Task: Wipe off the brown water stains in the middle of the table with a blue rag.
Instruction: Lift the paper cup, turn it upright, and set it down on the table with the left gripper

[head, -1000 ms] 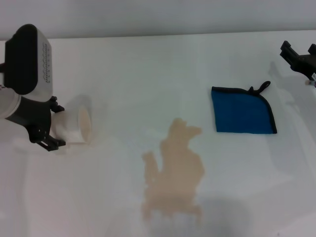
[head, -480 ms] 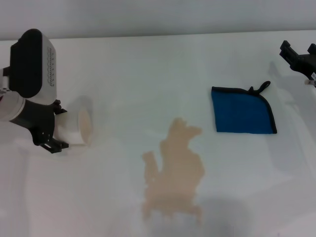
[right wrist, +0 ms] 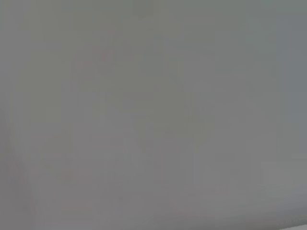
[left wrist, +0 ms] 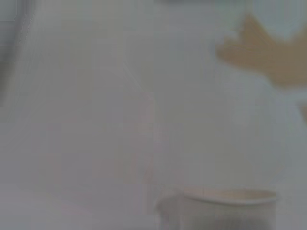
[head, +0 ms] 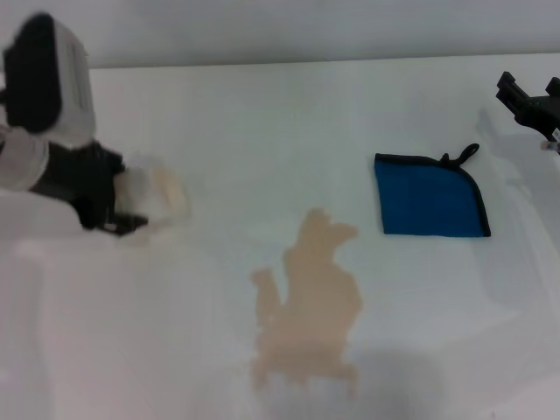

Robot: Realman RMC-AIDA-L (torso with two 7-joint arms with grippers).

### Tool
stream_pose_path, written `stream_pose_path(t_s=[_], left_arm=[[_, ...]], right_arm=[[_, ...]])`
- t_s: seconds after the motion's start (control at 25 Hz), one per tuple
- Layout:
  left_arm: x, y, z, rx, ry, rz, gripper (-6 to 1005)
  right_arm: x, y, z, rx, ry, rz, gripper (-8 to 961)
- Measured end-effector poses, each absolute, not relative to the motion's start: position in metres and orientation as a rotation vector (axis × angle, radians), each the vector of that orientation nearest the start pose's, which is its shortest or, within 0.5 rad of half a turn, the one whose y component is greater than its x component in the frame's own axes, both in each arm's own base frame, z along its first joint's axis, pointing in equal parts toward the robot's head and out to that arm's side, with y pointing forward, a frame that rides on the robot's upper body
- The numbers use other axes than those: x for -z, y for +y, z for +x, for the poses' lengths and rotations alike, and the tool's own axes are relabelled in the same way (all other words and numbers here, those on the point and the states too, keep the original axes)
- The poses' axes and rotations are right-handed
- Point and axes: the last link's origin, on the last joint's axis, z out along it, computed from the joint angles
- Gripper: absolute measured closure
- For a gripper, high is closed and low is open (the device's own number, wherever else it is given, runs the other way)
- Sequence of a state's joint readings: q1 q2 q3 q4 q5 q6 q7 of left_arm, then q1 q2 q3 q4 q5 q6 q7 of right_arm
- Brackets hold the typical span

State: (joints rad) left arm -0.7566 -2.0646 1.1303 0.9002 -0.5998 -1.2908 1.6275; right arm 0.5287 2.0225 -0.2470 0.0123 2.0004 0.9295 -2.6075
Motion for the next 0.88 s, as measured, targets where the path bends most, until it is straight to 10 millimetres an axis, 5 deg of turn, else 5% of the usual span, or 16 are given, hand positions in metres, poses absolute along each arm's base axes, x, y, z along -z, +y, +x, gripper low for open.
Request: stream_pose_path(t_s=[0.28, 0.88], left_arm=[[-0.003, 0.413, -0.207, -0.174, -0.045, -2.741, 330], [0.006, 0.394, -0.269, 0.583, -0.526, -2.243, 329]], right_arm=[[-0.015, 0.353, 0.378, -0.654, 0.941, -1.485, 93], [-0.014, 0.357, 0.375, -0.660, 0.943, -1.490, 93]])
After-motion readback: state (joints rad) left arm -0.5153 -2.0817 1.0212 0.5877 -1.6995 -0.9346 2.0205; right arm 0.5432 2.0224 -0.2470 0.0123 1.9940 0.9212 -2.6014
